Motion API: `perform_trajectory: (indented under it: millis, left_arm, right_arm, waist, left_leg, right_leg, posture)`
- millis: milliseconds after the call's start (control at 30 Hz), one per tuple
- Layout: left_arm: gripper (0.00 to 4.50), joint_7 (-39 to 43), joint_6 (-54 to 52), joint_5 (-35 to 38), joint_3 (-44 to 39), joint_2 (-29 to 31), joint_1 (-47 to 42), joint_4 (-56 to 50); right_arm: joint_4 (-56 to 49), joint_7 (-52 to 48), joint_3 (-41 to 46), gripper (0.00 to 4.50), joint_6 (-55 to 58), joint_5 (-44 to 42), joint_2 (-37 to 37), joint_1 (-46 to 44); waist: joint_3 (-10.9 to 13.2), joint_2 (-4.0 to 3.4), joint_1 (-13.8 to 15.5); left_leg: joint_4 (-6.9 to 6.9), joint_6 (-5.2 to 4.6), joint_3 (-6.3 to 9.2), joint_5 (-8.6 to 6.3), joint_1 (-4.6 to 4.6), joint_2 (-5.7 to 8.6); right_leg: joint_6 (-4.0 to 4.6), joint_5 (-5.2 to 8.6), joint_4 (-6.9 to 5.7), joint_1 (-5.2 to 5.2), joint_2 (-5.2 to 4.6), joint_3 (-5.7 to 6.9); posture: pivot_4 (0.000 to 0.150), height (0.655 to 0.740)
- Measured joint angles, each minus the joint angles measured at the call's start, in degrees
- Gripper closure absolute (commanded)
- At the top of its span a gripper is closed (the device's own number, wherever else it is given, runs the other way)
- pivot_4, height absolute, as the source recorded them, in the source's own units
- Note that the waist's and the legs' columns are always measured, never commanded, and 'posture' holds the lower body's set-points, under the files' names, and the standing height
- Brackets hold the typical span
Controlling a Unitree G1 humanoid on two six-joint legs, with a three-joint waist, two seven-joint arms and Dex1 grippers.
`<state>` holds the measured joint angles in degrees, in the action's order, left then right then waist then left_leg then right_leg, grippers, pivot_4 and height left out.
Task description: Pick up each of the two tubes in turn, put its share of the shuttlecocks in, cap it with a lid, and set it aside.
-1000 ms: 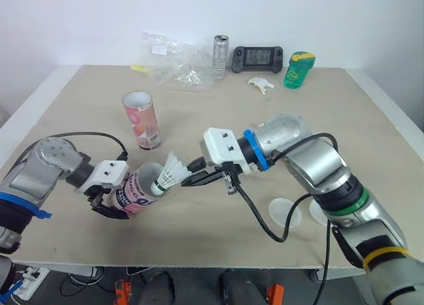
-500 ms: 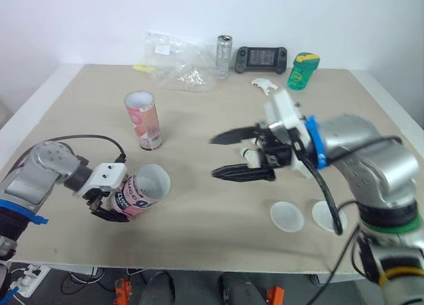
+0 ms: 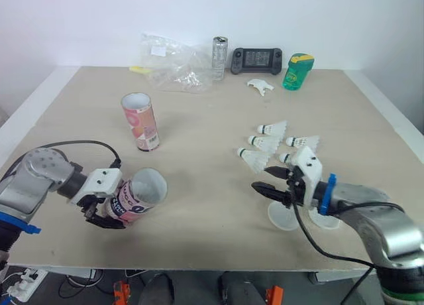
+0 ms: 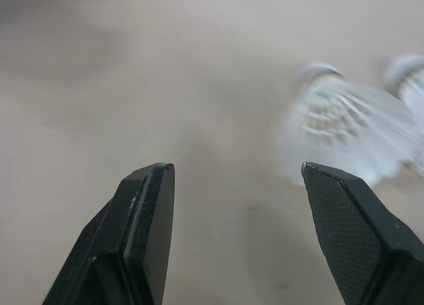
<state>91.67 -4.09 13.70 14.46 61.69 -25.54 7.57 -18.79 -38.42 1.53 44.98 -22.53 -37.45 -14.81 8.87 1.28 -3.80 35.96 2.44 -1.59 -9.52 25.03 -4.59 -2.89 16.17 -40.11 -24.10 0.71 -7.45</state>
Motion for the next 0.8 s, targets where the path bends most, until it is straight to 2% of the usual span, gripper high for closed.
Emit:
perform_trajectory:
  millis: [300,400,567,600,800]
  left_arm:
    - [0.73,0.11,-1.47,-0.08,-2.52,0.62,2.59,-2.19]
    - [0.73,0.16,-2.11,-0.07,-2.64,0.58,2.69,-2.86]
    - [0.73,0.46,-2.59,-0.30,-2.89,0.58,2.83,-3.21]
    - [0.73,0.45,-2.60,-0.33,-2.89,0.57,2.82,-3.21]
    - [0.73,0.88,-2.54,-1.15,-2.74,0.06,2.17,-3.00]
  right_arm:
    - [13.15,4.45,-6.31,1.17,-2.40,6.31,7.24,-10.86]
    - [15.44,4.96,-6.57,1.93,-3.08,7.31,8.45,-12.97]
    - [15.75,4.55,-6.43,4.25,-4.55,7.64,8.67,-13.17]
    - [15.63,4.22,-6.34,4.45,-4.79,7.60,8.67,-13.11]
    - [8.76,0.24,-6.24,4.45,-4.39,5.13,8.03,-11.22]
  waist:
    - [0.02,0.01,-0.55]
    - [0.02,0.01,-0.51]
    - [0.02,0.01,-0.49]
    - [0.02,0.01,-0.49]
    - [0.03,0.00,-0.46]
  left_leg:
    - [-0.21,-0.01,0.05,-0.01,0.05,-0.01]
    - [-0.26,-0.03,0.04,-0.03,0.10,0.01]
    - [-0.31,-0.12,0.05,-0.11,0.09,0.01]
    - [-0.31,-0.12,0.05,-0.11,0.09,0.01]
    - [-0.29,-0.12,0.06,-0.10,0.08,0.01]
  right_leg:
    - [-0.11,0.03,0.00,-0.07,0.05,0.04]
    - [-0.18,0.10,0.01,-0.08,0.04,0.03]
    - [-0.16,0.17,0.01,-0.08,0.05,0.04]
    - [-0.16,0.17,0.00,-0.08,0.05,0.04]
    - [-0.17,0.16,0.00,-0.07,0.04,0.04]
  posture:
    - [0.150,0.7236]
    - [0.150,0.7236]
    - [0.150,0.7236]
    - [0.150,0.7236]
    - [0.150,0.7236]
